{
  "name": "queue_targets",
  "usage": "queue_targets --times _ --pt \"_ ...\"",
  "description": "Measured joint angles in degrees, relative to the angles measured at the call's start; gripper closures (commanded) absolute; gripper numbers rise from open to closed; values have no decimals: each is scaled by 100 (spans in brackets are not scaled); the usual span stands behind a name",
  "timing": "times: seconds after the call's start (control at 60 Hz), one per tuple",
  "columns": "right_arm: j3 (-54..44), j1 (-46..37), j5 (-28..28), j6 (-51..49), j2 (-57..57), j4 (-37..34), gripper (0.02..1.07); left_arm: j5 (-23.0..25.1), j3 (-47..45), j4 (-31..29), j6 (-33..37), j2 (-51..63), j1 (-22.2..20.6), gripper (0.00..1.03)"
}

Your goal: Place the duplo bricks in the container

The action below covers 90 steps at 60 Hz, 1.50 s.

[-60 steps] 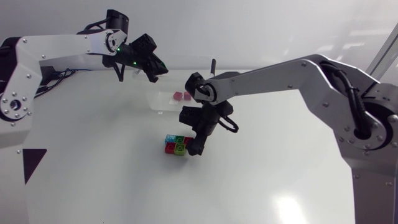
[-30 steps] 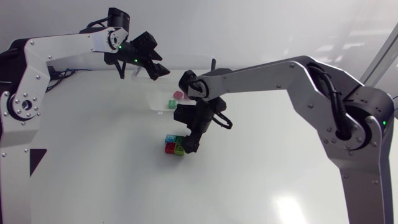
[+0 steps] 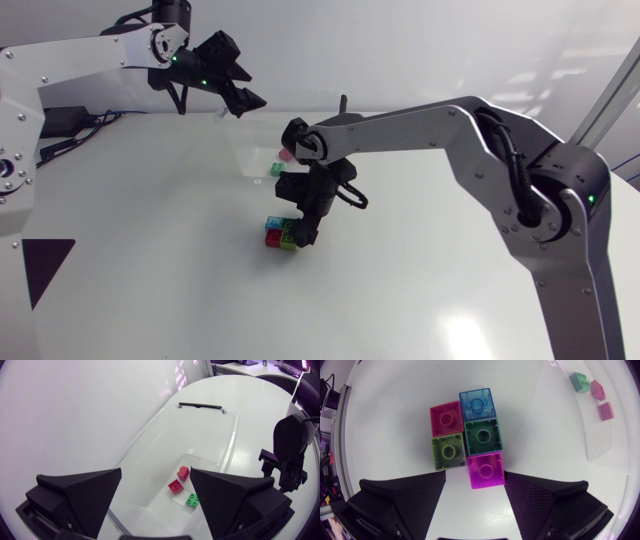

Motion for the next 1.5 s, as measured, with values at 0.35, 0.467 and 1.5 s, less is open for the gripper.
queue_targets --times 0.35,0.467,1.5 --pt "-15 72 37 26 -9 -22 78 146 -549 -7 -2 -822 98 7" --pt "-212 55 46 151 -144 44 78 236 -907 -4 -17 -1287 236 7" --pt "776 -866 149 1674 -1432 680 78 509 -5195 601 1375 -2992 468 7"
